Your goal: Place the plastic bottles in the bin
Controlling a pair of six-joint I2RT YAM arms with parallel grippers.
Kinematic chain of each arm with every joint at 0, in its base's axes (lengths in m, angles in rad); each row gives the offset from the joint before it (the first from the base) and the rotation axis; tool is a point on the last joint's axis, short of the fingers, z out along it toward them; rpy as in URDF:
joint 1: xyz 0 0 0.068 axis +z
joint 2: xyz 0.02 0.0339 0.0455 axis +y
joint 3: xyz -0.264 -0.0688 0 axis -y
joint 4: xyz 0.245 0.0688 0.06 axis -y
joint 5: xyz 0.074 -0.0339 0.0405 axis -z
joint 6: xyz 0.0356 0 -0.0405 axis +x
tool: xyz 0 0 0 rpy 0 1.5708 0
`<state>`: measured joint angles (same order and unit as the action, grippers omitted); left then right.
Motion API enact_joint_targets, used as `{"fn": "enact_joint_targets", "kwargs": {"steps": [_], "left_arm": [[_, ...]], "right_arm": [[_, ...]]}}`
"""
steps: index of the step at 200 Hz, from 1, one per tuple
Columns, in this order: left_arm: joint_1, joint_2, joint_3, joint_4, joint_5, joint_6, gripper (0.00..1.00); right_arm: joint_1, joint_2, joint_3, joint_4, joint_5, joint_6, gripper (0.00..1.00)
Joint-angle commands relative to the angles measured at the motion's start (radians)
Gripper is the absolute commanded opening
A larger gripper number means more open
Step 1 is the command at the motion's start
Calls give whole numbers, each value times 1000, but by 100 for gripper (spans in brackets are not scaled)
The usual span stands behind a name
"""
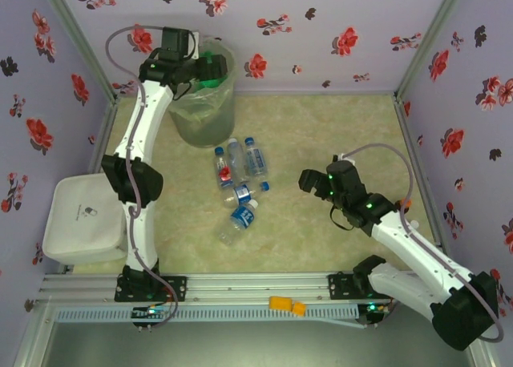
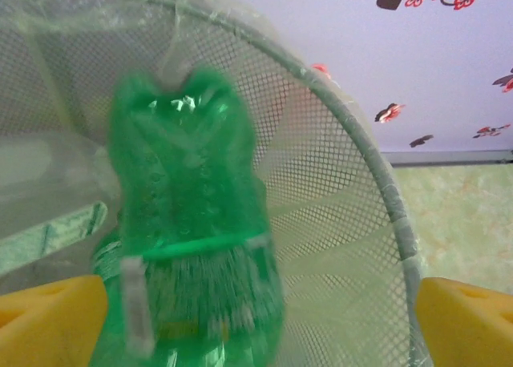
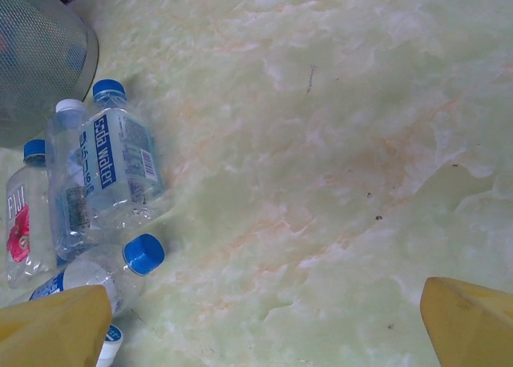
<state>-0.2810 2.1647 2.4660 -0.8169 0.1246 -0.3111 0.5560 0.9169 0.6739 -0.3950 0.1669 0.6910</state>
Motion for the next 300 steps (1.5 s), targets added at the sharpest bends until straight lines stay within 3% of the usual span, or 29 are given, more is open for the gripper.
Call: {"fn": "enact_joint_targets", "kwargs": {"steps": [1, 36, 83, 121, 166, 189, 223, 257, 300], "left_arm": [[-1, -59, 33, -19, 26, -4, 100], [-29, -249, -153, 81, 27, 14, 100], [-115, -674, -774, 407, 50, 38, 100], [-135, -1008, -1298, 659, 19, -86, 100], [-219, -1233, -1670, 676, -21, -207, 100], [-285, -1264, -1751, 587, -122, -195, 100], [-389, -1233, -1840, 549, -147, -252, 100], [-530, -1119, -1904, 641, -176, -337, 100], [-616, -942, -1849, 568, -209, -302, 100]], "right_arm": [[-5, -17, -2, -11, 31, 11, 100], [-5, 10, -19, 62, -21, 24, 100], [-5, 95, -21, 175, -133, 25, 100], [-6, 157, -12, 235, -221, 22, 100], [-5, 229, -2, 297, -230, 57, 100], [-4, 252, -4, 339, -247, 85, 100], [-2, 269, -13, 350, -258, 102, 100], [-2, 278, -7, 344, -259, 124, 100], [-2, 285, 12, 332, -254, 118, 100]]}}
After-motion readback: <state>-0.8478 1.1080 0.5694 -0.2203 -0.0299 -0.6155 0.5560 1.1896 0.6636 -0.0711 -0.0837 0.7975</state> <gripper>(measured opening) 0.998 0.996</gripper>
